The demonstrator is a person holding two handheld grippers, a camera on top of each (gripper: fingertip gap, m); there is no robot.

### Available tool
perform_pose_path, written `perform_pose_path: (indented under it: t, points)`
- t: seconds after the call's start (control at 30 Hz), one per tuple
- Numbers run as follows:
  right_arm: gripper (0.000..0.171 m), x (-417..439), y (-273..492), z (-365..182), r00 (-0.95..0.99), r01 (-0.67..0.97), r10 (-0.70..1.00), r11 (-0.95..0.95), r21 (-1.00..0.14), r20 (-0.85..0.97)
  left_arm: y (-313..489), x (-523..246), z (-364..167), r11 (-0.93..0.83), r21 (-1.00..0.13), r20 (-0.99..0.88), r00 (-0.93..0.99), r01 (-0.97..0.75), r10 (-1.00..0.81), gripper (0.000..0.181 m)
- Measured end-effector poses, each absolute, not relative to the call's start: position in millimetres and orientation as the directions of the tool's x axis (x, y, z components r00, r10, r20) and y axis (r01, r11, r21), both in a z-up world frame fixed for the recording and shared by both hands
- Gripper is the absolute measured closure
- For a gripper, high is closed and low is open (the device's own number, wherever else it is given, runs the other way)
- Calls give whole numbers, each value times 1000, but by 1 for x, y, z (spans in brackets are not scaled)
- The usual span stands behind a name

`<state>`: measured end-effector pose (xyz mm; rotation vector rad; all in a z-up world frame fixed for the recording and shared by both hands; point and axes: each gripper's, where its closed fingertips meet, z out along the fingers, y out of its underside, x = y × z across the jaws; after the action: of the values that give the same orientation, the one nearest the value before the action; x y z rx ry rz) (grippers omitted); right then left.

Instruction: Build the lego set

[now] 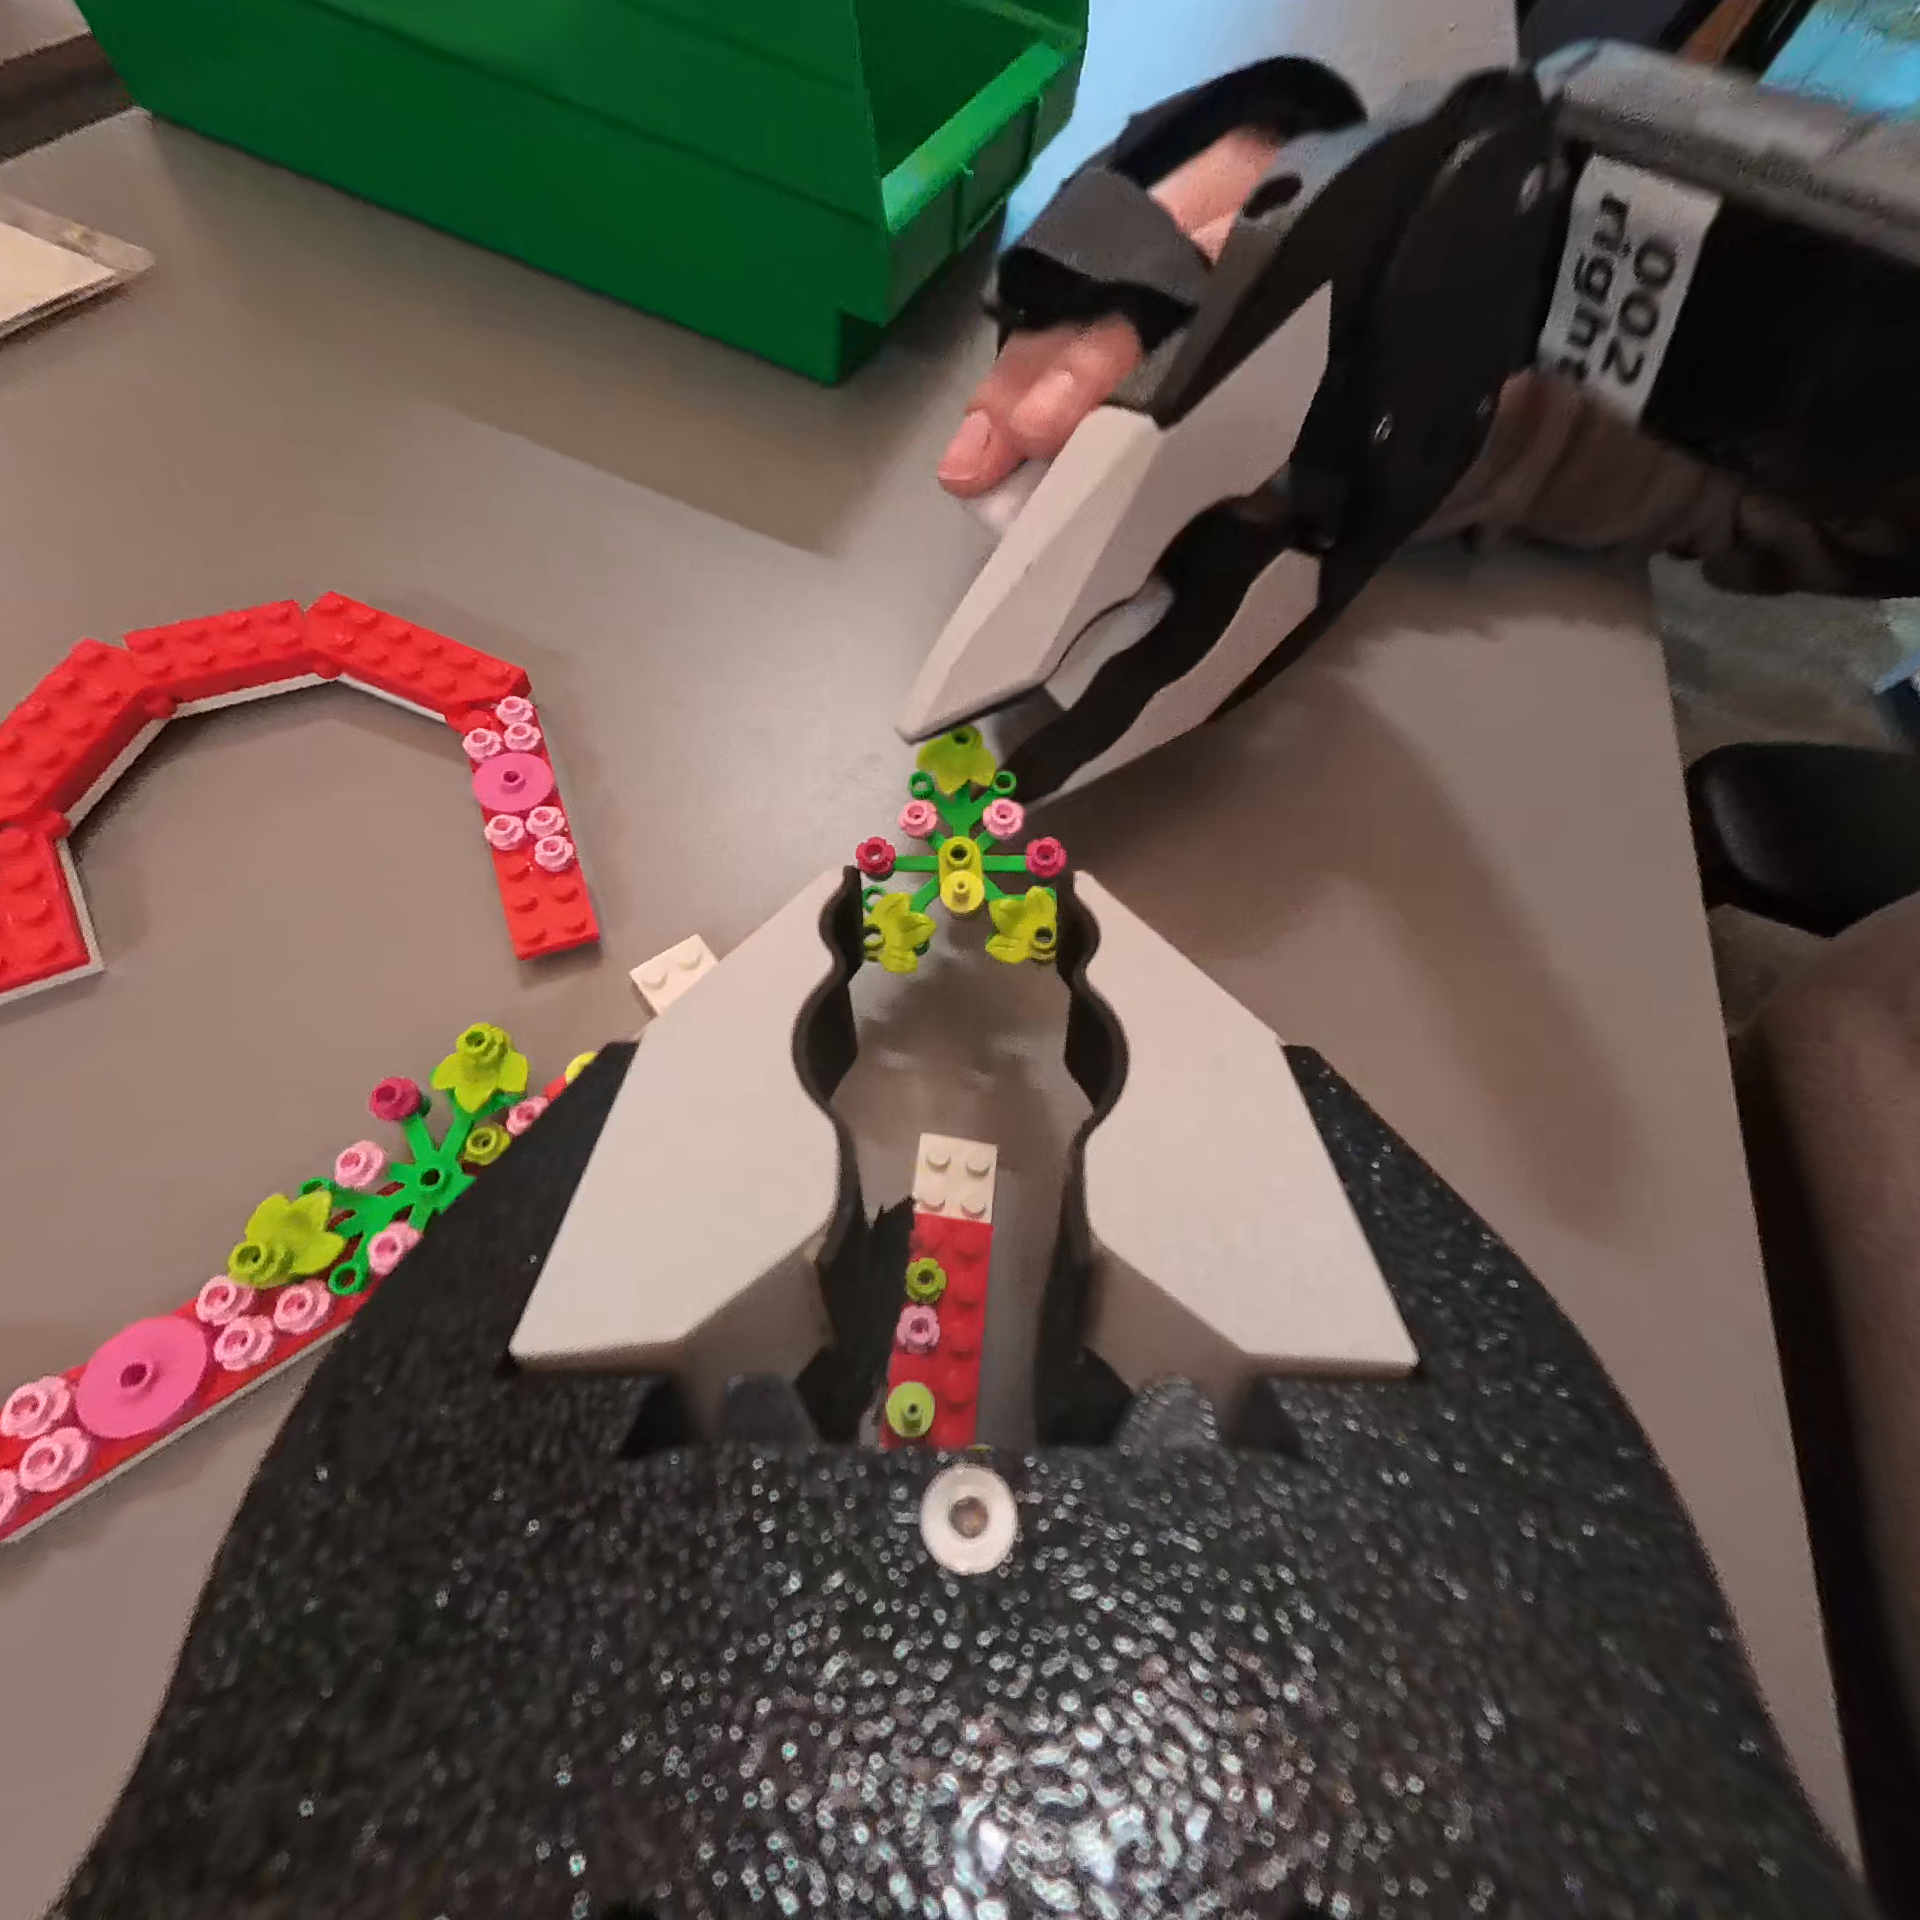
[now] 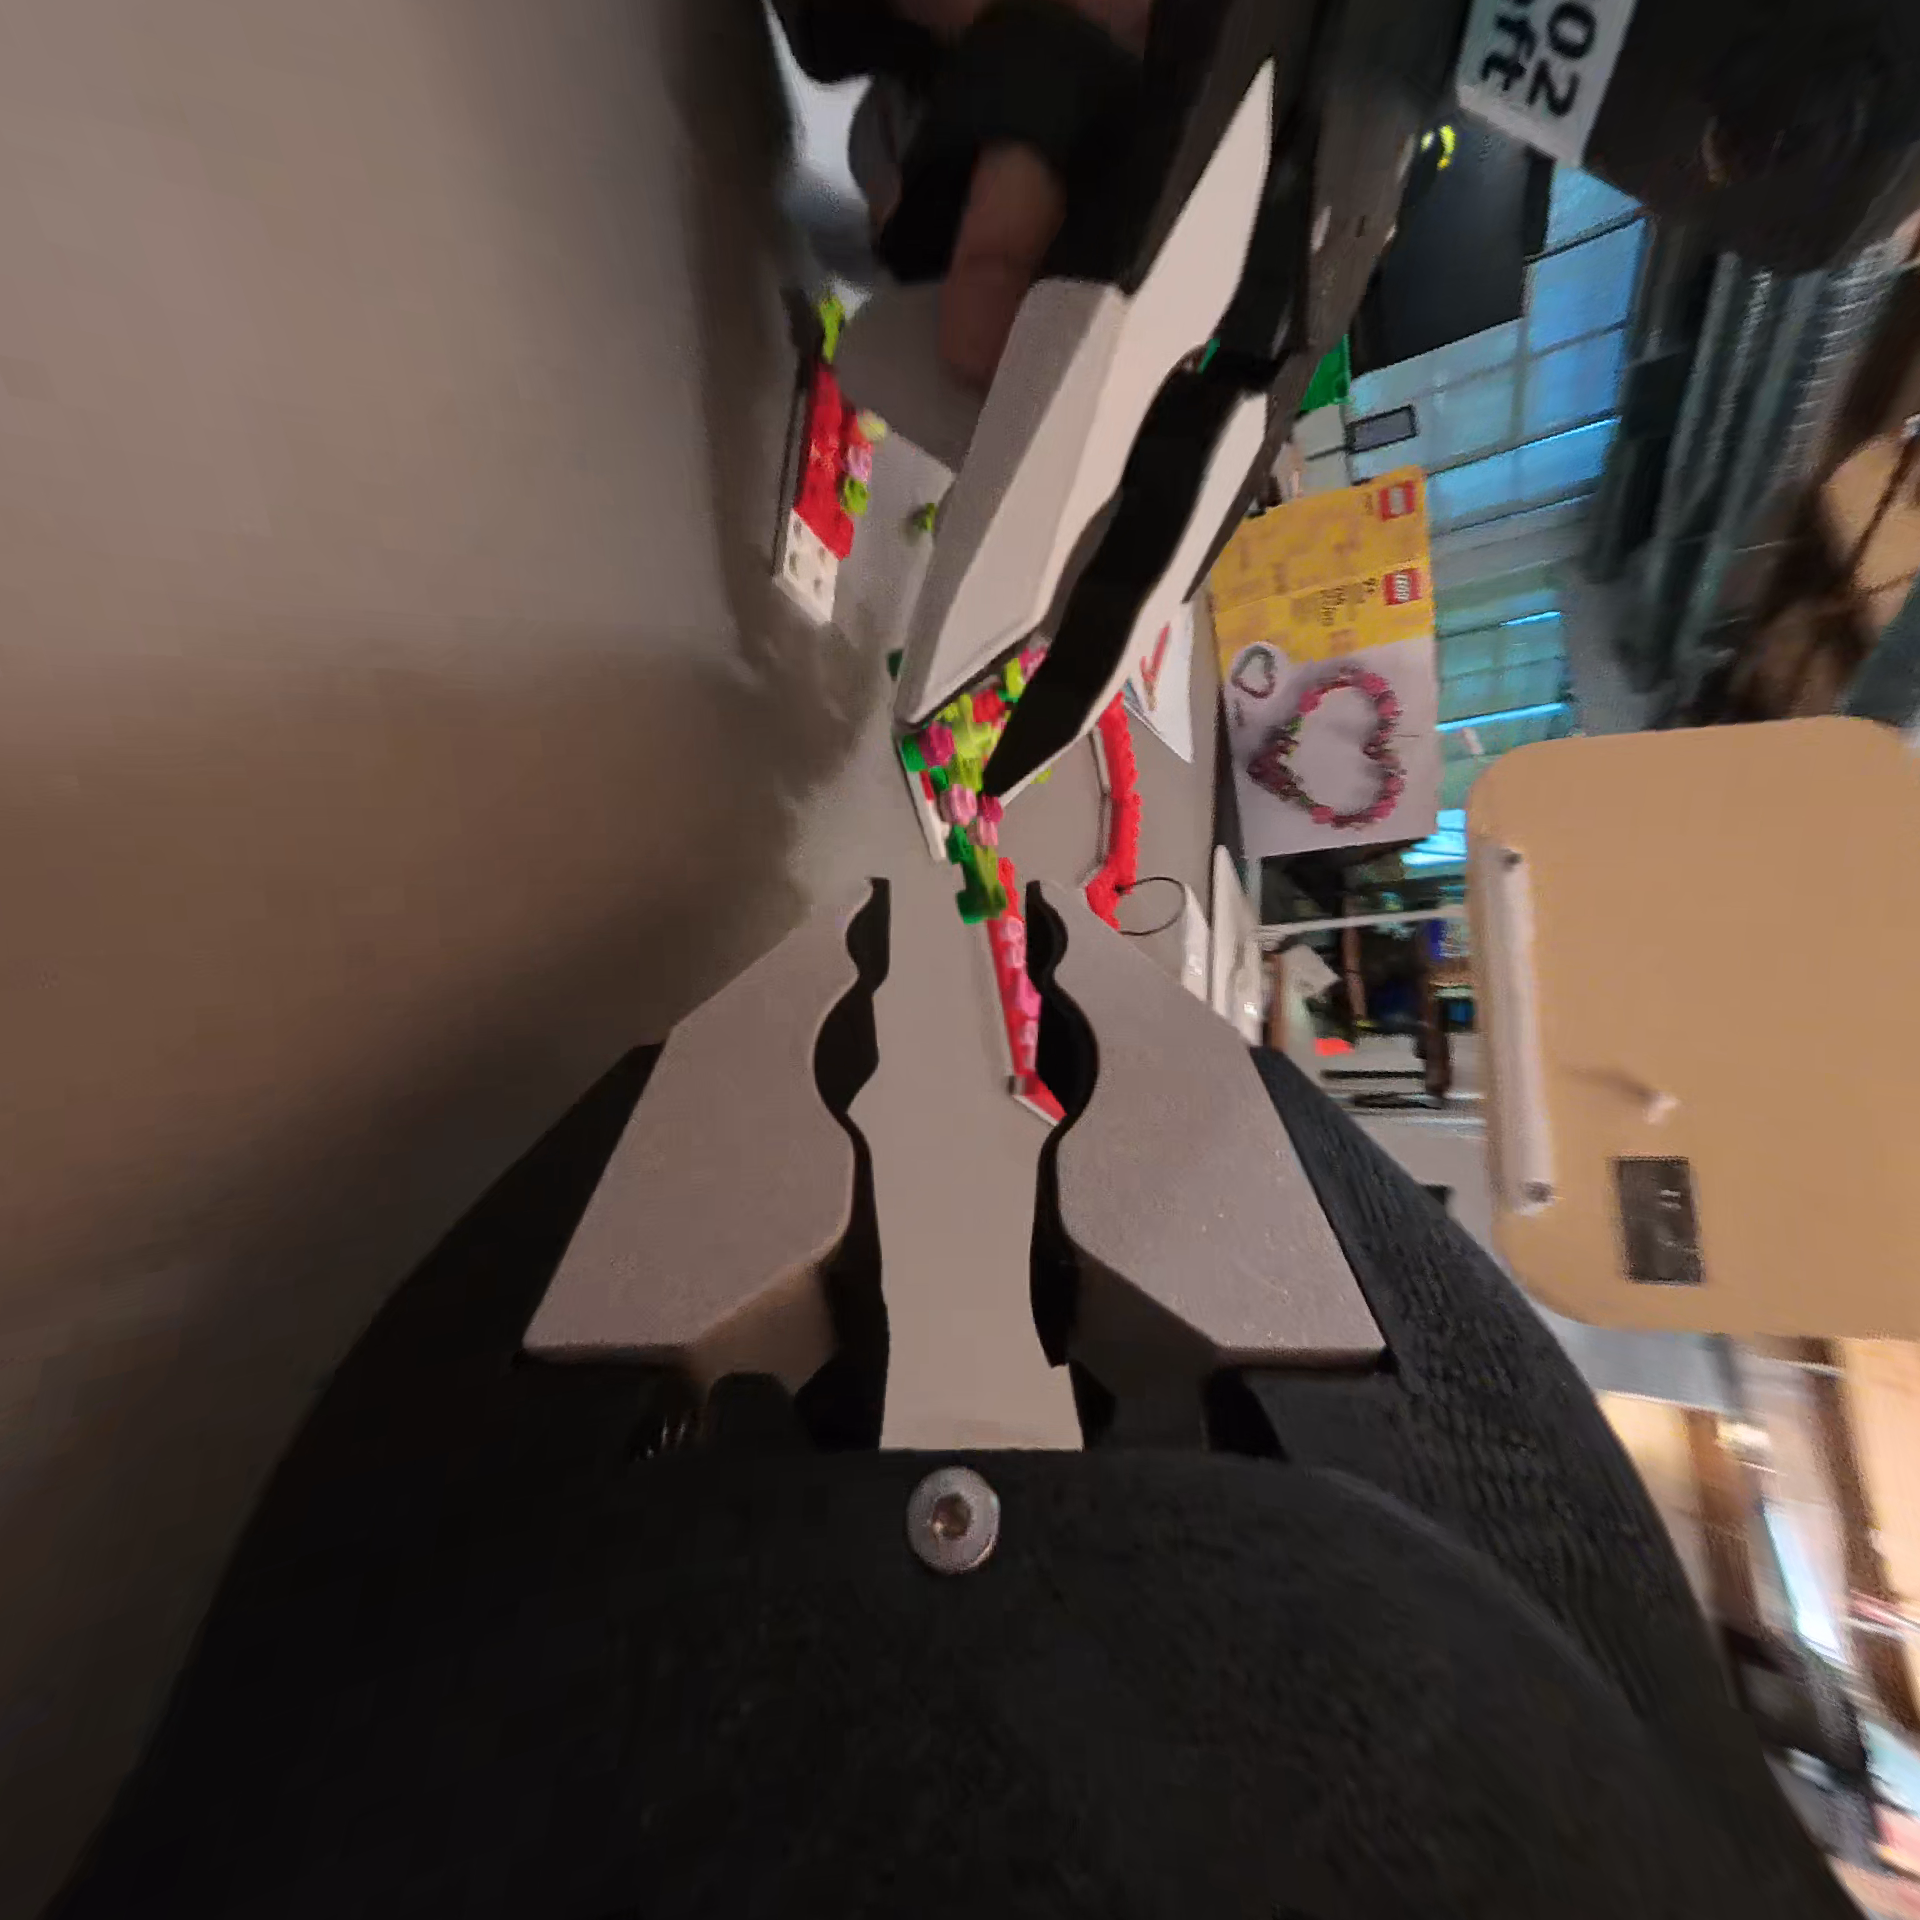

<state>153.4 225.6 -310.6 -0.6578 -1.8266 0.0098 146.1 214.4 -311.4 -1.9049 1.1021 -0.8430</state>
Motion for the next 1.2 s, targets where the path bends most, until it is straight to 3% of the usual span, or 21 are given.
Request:
perform_pose_path:
  t: [0.07, 0.13, 0.2, 0.37, 0.47, 0.57, 0.7, 0.9, 1.03, 1.1, 1.2]
  points:
    - [164, 152, 231, -310, -191, 446, 379, 855, -264, 906, 215, 144, -311, -339, -858, 171, 409, -385, -896, 146]
    - [164, 149, 234, -311, -178, 453, 396, 846, -282, 901, 217, 142, -309, -320, -868, 149, 415, -379, -897, 146]
    - [164, 147, 240, -308, -141, 463, 424, 827, -319, 895, 221, 138, -303, -254, -890, 77, 425, -378, -902, 132]
    - [164, 137, 253, -299, -51, 438, 522, 778, -451, 851, 235, 111, -294, 154, -815, -424, 393, -559, -816, 115]
    - [164, 128, 254, -298, -48, 394, 553, 775, -493, 832, 235, 104, -291, 365, -665, -663, 290, -652, -690, 121]
    - [164, 118, 250, -297, -59, 342, 566, 785, -516, 822, 232, 109, -292, 452, -576, -753, 227, -681, -618, 123]
    - [164, 112, 245, -296, -73, 297, 574, 793, -532, 816, 233, 112, -297, 512, -457, -834, 150, -727, -531, 138]
    - [164, 114, 244, -297, -81, 288, 601, 778, -559, 795, 234, 117, -291, 559, -384, -888, 128, -735, -442, 175]
    - [164, 114, 244, -297, -81, 283, 630, 757, -589, 772, 233, 118, -291, 581, -357, -903, 110, -732, -415, 175]
    - [164, 115, 243, -296, -76, 276, 640, 751, -600, 765, 231, 119, -292, 604, -324, -918, 89, -728, -385, 165]
    - [163, 116, 243, -295, -70, 270, 643, 748, -606, 762, 232, 120, -290, 605, -269, -941, 71, -749, -330, 176]
